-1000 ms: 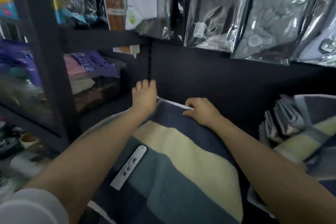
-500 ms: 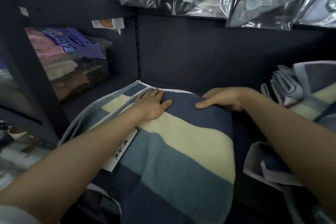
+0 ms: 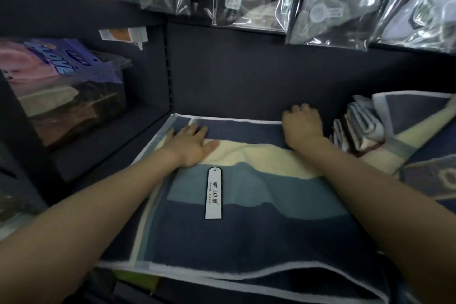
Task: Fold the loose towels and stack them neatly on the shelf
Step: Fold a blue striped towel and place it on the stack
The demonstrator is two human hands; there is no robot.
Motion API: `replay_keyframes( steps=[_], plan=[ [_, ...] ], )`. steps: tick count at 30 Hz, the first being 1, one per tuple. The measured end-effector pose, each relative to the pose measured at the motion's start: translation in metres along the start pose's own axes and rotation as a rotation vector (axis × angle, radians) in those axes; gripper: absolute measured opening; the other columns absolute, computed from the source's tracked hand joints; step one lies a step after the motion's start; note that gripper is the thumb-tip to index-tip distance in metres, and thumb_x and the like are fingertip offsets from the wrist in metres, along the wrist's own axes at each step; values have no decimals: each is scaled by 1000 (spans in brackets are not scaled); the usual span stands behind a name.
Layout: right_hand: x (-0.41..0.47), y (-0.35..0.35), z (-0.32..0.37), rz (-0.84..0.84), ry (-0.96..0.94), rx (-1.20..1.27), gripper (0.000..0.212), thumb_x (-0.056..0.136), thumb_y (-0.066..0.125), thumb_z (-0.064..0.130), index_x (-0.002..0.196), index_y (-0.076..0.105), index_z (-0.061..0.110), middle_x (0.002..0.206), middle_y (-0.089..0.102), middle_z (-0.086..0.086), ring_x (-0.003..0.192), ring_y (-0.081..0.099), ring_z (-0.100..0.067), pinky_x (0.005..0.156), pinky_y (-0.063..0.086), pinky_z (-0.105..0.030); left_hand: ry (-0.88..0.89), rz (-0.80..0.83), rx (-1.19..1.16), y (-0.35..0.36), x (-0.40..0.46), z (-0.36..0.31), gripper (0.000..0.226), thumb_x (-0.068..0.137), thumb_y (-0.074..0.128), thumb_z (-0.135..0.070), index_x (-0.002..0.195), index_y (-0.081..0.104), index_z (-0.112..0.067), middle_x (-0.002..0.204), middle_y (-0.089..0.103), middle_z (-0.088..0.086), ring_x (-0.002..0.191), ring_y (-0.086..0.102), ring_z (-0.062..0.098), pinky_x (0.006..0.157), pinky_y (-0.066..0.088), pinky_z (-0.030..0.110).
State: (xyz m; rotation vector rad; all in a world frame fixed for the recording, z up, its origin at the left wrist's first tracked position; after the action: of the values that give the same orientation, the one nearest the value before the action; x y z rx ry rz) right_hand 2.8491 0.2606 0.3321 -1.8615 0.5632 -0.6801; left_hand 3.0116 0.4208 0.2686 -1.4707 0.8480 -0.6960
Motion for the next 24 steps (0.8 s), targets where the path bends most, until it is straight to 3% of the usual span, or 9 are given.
replay_keyframes(
  steps=[2, 4, 7, 12, 15, 17, 20, 24],
  plan=[
    [-13, 3, 31, -33, -134, 212, 46, 94, 47, 31, 132, 43, 6, 142, 37, -15, 132, 31, -30, 108, 25, -38, 33, -4, 0, -1, -1, 1, 68, 93, 17, -59, 149, 4, -21, 157, -2, 3, 144, 2, 20, 115, 1, 39],
    [-30, 5, 66, 65, -277, 458, 60, 95, 41, 44, 142, 30, 8, 153, 21, -10, 141, 17, -24, 115, 14, -35, 71, -6, 9, -2, -3, 5, 70, 93, 19, -59, 149, 2, -20, 157, -4, 3, 144, 2, 19, 114, 1, 34],
    [-58, 20, 98, 266, -424, 485, 69, 94, 26, 56, 149, 7, 19, 158, 0, -1, 144, 0, -18, 115, 0, -33, 95, 21, 34, -4, -6, 23, 71, 93, 21, -58, 149, 1, -19, 157, -4, 3, 144, 2, 19, 114, 2, 30],
    [-67, 37, 54, 313, -251, 417, 70, 92, 17, 61, 149, 1, 22, 158, -4, 2, 145, -2, -16, 118, 3, -38, 64, 3, 34, -7, -10, 43, 68, 96, 23, -52, 148, 9, -11, 156, 10, 9, 143, 12, 23, 115, 13, 32],
    [-72, 39, 24, 349, -106, 354, 69, 94, 19, 58, 149, 7, 17, 158, 3, -6, 144, 6, -23, 117, 11, -41, 43, -196, 57, -21, -22, 38, 53, 98, 32, -42, 142, 28, -13, 144, 36, 11, 128, 39, 27, 94, 37, 36],
    [-77, 23, 27, 286, -94, 293, 60, 97, 28, 49, 144, 25, 11, 152, 22, -12, 138, 25, -29, 111, 25, -42, 65, -302, 73, -32, -37, 34, 44, 97, 38, -32, 137, 36, -15, 138, 41, 10, 121, 45, 30, 86, 42, 38],
    [-96, -30, 71, 57, -216, 454, 36, 93, 46, 32, 125, 50, 16, 132, 47, -9, 119, 47, -29, 97, 41, -40, 127, -430, -154, -45, -72, 37, 32, 94, 48, -23, 122, 54, -12, 122, 55, 12, 107, 54, 32, 83, 45, 37],
    [-148, -91, 160, -100, -542, 599, 19, 90, 51, 27, 101, 63, 18, 106, 62, -9, 100, 57, -28, 87, 45, -39, 160, -648, -369, -51, -149, 63, 18, 87, 58, -20, 103, 64, -12, 88, 68, 8, 79, 63, 25, 71, 46, 31]
  ],
)
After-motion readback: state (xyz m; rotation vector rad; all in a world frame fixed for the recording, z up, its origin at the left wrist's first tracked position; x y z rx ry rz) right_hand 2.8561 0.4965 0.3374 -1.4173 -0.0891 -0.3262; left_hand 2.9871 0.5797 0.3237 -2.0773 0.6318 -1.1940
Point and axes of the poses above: each hand's wrist, its own x-axis towards the middle knuckle, its own y-axis out of the palm, z = x × y, the point moved 5 cm from there along x, towards the middle knuckle
